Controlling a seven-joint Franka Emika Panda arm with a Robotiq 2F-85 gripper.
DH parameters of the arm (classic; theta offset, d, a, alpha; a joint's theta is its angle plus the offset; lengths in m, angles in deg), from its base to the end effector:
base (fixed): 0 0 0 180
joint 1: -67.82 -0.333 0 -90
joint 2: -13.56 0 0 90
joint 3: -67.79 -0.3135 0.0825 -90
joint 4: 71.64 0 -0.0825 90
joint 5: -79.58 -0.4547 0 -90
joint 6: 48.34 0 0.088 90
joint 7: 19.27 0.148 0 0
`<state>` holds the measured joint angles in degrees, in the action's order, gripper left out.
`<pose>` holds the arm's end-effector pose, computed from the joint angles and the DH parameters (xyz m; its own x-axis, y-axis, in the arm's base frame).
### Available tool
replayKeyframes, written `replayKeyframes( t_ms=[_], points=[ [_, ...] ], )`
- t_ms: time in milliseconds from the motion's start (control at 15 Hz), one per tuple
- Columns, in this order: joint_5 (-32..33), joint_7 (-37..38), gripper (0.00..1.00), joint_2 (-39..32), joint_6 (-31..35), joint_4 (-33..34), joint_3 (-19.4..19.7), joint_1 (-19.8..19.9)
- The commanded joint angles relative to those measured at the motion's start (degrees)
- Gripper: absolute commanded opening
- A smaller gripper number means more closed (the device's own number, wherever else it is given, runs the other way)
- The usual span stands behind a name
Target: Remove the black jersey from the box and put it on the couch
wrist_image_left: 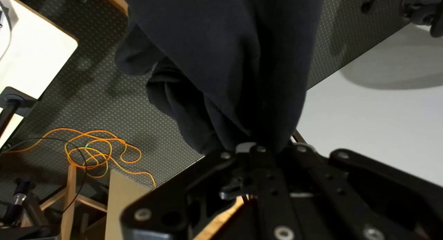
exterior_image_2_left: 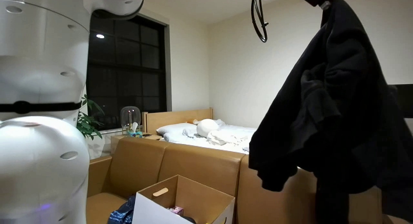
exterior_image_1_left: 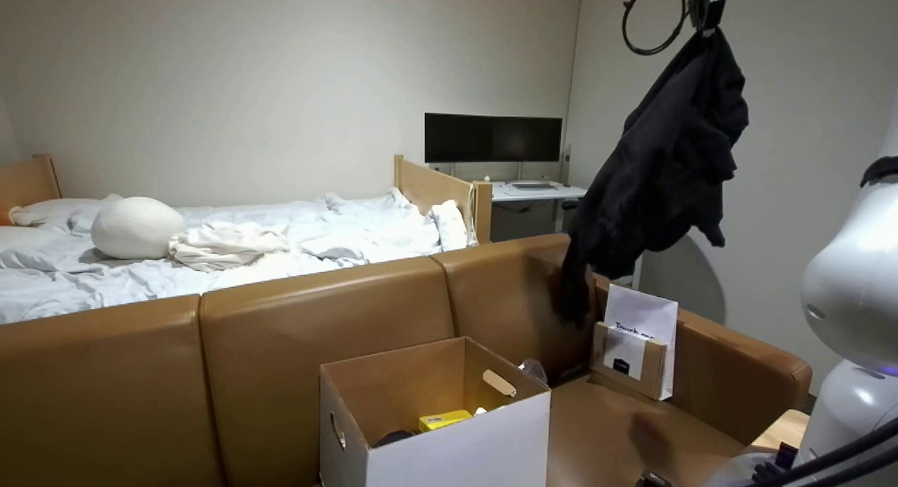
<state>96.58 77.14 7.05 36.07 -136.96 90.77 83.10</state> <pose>0.4835 -0.4143 0.7438 -0.7360 -0.6111 0.2912 -0.6759 0.6874 -0.2658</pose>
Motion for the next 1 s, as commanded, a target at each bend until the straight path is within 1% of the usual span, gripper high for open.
replayKeyframes(
  t_ms=[0, 67, 200, 333, 400, 467, 533, 600, 667, 733, 867, 933],
  points=[
    [-1.7, -3.2, 0.02, 1.2, 4.8, -8.5, -1.2, -0.6],
    [-2.3, -3.7, 0.02, 1.6, 7.1, -12.0, -1.6, -1.0],
    [-3.7, -4.9, 0.02, 1.8, 14.2, -20.7, -3.4, -2.0],
    [-5.3, -3.8, 0.02, 1.4, 22.2, -28.8, -4.6, -2.7],
    [-6.1, -2.5, 0.02, -0.2, 25.3, -31.4, -5.8, -2.1],
    [-7.8, -3.0, 0.02, -1.3, 28.7, -34.4, -6.2, -2.0],
    [-10.3, -4.2, 0.02, -2.5, 30.8, -36.2, -6.6, -1.7],
    [-11.2, -4.4, 0.02, -3.0, 33.6, -38.6, -6.8, -1.8],
    [-11.9, -4.7, 0.32, -2.9, 35.5, -40.4, -6.7, -1.7],
    [-12.3, -5.1, 0.34, -3.2, 37.4, -41.9, -6.7, -1.7],
    [-12.7, -6.0, 0.46, -1.9, 40.2, -44.5, -6.4, -1.7],
    [-11.9, -6.5, 0.52, 0.1, 41.2, -46.1, -6.3, -1.9]
  ],
)
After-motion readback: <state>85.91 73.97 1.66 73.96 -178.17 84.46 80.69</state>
